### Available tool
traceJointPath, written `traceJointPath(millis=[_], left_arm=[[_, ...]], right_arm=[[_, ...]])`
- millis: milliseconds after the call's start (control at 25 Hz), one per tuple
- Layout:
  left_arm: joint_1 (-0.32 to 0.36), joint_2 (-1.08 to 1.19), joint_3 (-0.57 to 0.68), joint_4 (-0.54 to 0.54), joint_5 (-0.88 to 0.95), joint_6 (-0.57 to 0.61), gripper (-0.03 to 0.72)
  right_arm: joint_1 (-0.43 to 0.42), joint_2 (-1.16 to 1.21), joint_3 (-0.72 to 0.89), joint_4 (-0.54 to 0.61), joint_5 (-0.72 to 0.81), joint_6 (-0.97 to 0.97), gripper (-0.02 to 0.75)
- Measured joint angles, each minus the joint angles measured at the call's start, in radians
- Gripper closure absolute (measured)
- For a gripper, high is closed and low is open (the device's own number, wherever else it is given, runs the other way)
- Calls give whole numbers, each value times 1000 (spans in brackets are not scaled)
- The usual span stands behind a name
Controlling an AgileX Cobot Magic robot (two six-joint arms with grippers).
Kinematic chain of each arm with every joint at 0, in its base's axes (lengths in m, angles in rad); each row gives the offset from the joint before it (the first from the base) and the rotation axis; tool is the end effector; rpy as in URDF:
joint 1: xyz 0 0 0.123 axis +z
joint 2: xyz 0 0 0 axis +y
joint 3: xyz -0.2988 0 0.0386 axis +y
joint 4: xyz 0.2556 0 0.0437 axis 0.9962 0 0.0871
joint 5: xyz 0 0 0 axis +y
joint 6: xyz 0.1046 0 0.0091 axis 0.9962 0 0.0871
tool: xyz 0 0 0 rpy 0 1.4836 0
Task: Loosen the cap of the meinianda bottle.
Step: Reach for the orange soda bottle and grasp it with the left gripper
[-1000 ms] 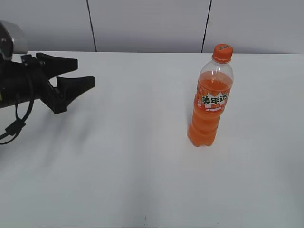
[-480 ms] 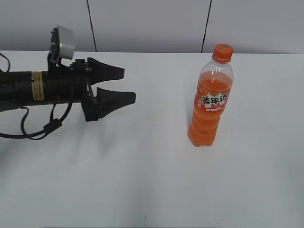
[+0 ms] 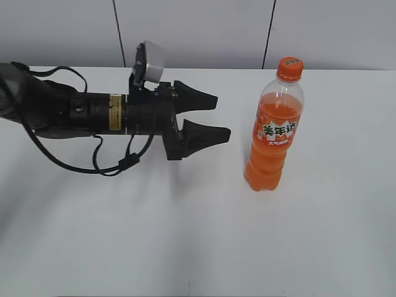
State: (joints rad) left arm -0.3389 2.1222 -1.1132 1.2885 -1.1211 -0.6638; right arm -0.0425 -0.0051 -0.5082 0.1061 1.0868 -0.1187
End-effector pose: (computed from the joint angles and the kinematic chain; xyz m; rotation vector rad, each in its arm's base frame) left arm 0.3576 -0.2223 0.1438 1.2087 1.4525 -1.0283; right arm -0.0049 0.0101 0.2750 -0.0856 2.0508 0.0270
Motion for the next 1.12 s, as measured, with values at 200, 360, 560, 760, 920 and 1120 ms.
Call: traceJointPath(millis=[200, 360, 560, 760, 920, 1120], left_arm=[[-60, 62, -77, 1, 3, -25, 115], [-110, 94, -124, -4, 16, -36, 114], [-143, 118, -184, -13, 58, -43, 114], [-166, 131, -216, -28, 90, -43, 114], [-180, 151, -220, -54, 96, -43, 114], [-198, 194, -265, -59, 90, -43, 113]], right_arm=[[0, 0, 0, 0, 0, 0, 183], [0, 0, 0, 0, 0, 0, 183], [0, 0, 0, 0, 0, 0, 183], [0, 0, 0, 0, 0, 0, 183], [0, 0, 0, 0, 0, 0, 183], [0, 0, 0, 1, 0, 0, 183]])
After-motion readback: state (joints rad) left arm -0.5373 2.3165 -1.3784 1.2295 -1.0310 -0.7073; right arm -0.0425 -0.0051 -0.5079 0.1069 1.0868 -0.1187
